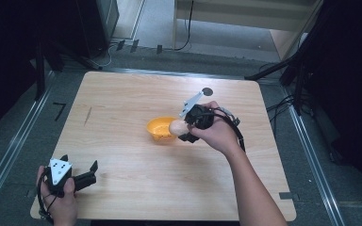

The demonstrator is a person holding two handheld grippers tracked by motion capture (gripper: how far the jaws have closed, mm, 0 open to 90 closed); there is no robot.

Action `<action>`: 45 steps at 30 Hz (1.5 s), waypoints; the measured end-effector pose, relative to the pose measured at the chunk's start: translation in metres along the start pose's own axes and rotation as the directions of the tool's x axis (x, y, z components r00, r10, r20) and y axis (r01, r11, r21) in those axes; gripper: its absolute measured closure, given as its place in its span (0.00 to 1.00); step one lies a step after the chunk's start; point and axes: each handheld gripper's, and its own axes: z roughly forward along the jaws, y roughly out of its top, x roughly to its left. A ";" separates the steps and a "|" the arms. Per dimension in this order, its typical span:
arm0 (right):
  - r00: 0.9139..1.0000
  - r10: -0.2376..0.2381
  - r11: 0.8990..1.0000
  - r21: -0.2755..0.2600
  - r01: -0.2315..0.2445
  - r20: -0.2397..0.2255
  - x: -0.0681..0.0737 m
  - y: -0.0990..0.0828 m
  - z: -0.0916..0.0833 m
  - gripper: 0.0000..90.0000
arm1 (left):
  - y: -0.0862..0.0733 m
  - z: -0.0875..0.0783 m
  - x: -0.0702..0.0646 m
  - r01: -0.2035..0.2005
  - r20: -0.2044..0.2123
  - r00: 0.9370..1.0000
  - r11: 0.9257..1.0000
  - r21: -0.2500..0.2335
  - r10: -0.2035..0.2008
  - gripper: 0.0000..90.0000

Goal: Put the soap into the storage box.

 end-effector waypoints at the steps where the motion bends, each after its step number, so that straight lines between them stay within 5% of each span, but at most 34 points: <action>1: 1.000 -0.005 1.000 -0.006 0.005 -0.003 -0.001 0.000 0.000 0.37 | 0.000 0.000 0.000 0.000 -0.001 1.000 1.000 0.001 0.000 0.00; 30: 0.997 -0.070 0.997 0.038 0.070 -0.017 -0.019 0.028 0.016 0.37 | 0.000 0.000 0.001 0.009 0.011 1.000 1.000 -0.005 -0.009 0.00; 45: 0.993 -0.110 0.992 0.054 0.112 -0.053 -0.027 0.049 0.041 0.37 | 0.000 0.000 0.003 0.026 0.018 0.999 1.000 -0.009 -0.026 0.00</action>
